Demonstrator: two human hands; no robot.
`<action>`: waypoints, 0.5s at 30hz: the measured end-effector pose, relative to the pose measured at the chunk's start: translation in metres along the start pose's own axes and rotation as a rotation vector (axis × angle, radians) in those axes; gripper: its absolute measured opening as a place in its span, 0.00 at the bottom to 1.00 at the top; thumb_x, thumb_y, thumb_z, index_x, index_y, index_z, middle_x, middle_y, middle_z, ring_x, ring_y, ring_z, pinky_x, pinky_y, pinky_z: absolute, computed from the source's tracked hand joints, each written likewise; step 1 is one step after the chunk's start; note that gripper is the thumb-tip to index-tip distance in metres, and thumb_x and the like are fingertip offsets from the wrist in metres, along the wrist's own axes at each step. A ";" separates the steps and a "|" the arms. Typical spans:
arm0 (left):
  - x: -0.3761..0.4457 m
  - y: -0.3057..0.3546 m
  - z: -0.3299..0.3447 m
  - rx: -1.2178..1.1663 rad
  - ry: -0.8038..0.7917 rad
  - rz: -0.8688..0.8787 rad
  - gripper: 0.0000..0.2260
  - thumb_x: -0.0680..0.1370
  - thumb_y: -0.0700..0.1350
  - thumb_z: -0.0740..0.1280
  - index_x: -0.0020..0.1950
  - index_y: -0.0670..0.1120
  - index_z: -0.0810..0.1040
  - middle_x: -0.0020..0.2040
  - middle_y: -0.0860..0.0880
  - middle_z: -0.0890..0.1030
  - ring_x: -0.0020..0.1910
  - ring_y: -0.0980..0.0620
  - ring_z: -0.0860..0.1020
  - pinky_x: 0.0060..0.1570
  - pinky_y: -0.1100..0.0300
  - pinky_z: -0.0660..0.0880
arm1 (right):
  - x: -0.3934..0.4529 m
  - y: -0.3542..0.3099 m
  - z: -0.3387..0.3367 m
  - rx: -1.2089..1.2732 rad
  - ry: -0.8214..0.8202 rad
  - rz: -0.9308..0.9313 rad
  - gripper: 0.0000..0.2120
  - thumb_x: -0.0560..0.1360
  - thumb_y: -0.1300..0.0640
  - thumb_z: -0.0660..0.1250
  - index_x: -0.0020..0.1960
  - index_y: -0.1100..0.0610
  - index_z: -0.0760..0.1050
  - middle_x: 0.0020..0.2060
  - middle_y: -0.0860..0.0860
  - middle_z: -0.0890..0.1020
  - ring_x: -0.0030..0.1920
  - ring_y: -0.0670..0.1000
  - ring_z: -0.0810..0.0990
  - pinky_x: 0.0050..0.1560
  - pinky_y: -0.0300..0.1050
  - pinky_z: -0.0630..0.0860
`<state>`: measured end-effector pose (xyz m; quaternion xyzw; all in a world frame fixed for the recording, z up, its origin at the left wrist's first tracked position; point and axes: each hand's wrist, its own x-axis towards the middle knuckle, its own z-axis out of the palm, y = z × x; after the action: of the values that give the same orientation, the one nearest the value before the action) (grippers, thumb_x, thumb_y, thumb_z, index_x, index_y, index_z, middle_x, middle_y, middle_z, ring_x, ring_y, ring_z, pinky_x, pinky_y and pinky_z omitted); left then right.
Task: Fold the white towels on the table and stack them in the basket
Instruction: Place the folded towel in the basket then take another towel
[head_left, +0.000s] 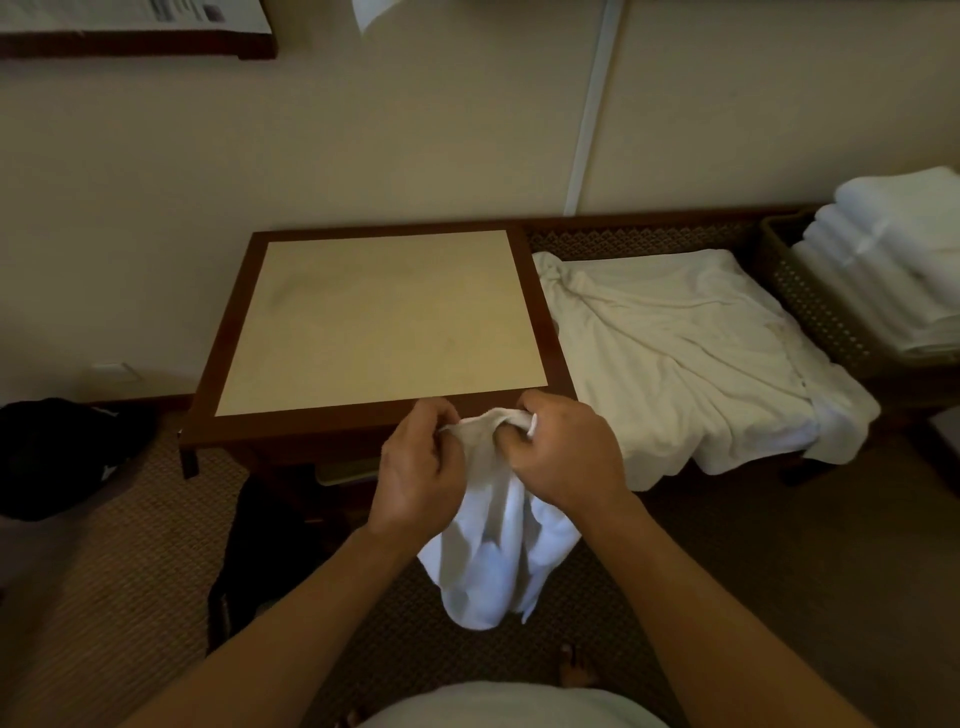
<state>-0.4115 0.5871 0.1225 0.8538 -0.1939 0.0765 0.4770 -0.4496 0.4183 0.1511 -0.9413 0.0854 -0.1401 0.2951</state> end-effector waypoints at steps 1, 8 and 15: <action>-0.004 0.001 0.000 0.010 -0.010 0.068 0.09 0.78 0.32 0.61 0.48 0.45 0.75 0.44 0.52 0.76 0.43 0.59 0.75 0.41 0.70 0.70 | 0.001 -0.001 0.001 -0.003 0.001 -0.004 0.13 0.73 0.46 0.63 0.36 0.54 0.72 0.29 0.48 0.75 0.30 0.49 0.74 0.31 0.50 0.73; -0.017 -0.020 0.009 0.094 -0.148 0.054 0.17 0.76 0.57 0.69 0.56 0.46 0.78 0.52 0.54 0.76 0.49 0.62 0.74 0.47 0.72 0.70 | 0.005 -0.010 0.005 0.045 -0.063 -0.082 0.14 0.73 0.46 0.65 0.35 0.55 0.73 0.28 0.49 0.74 0.30 0.49 0.74 0.32 0.51 0.73; -0.003 -0.045 -0.008 0.153 -0.056 -0.059 0.03 0.81 0.39 0.68 0.50 0.43 0.82 0.45 0.53 0.80 0.43 0.62 0.75 0.44 0.73 0.68 | 0.019 0.000 -0.015 0.137 -0.012 0.019 0.13 0.74 0.39 0.72 0.51 0.48 0.82 0.43 0.43 0.81 0.44 0.41 0.79 0.47 0.38 0.76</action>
<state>-0.3959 0.6159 0.0901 0.8949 -0.1755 0.0530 0.4068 -0.4365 0.4060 0.1673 -0.9189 0.0829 -0.1373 0.3605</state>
